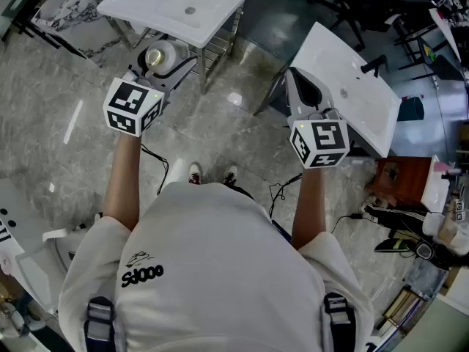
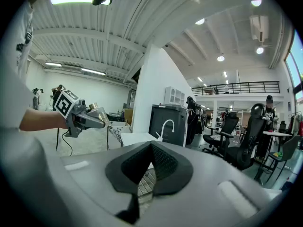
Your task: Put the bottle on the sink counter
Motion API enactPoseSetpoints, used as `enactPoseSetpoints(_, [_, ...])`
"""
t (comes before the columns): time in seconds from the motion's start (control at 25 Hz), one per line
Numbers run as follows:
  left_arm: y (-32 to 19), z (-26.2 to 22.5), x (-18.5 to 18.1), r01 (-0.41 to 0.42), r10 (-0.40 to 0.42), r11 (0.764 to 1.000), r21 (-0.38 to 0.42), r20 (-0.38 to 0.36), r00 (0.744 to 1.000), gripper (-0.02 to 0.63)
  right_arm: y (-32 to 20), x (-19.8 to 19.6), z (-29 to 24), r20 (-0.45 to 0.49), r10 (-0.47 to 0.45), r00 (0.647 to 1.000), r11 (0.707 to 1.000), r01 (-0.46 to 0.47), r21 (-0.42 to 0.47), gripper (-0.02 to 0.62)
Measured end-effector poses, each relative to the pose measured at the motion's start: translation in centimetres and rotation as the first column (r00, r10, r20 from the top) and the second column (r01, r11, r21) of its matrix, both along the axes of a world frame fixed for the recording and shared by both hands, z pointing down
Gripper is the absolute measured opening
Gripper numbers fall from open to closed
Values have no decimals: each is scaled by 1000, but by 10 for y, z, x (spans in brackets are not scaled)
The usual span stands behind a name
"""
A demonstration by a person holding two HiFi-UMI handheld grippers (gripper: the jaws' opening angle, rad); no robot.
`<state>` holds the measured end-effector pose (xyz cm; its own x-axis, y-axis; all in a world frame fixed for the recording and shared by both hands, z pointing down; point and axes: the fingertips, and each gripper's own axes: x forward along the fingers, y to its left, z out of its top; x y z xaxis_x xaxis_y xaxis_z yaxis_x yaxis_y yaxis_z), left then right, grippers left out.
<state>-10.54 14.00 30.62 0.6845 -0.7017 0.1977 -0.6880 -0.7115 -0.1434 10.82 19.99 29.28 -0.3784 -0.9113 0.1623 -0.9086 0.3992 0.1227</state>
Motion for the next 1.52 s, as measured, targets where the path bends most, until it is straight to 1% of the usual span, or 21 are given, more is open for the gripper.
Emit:
enactPoseSetpoints(0.24, [-7,4,7,-4,4,1000,-8,6,1000,341,-10,3,2,2,-3,1000,1000,3,0,8])
enactPoseSetpoints(0.36, [-8,8,12,-6,6,1000,-14,7,1000,341,-13,7,4,30,-10,999,1000,10,1,8])
enactPoseSetpoints(0.44, [-8,13,16,-3,3,1000,-26,7,1000,341,-15,12,7,48,-19,999,1000,19,-1,9])
enactPoseSetpoints(0.64, [-12,18,36,9,-9,998,-59,-12,1000,341,-25,32,11,46,-28,999,999,29,-18,9])
enactPoseSetpoints(0.8, [-12,21,54,33,-34,997,-68,-19,999,341,-33,51,15,61,-44,997,999,46,-24,9])
enactPoseSetpoints(0.96, [-11,24,62,68,-73,993,-94,-60,995,341,-38,64,21,66,-71,995,997,74,-35,9])
enactPoseSetpoints(1.04, [-10,24,64,86,-93,991,-99,-67,993,341,-40,68,23,74,-83,994,995,87,-40,9])
enactPoseSetpoints(1.2, [-8,28,69,107,-115,988,-111,-69,991,341,-43,76,27,85,-95,992,994,100,-50,9])
enactPoseSetpoints(1.44, [-17,31,73,116,-124,987,-109,-65,990,341,-52,77,28,98,-109,989,992,114,-50,9])
enactPoseSetpoints(1.52, [-22,33,73,127,-131,987,-99,-39,991,341,-57,75,29,100,-116,988,991,121,-48,9])
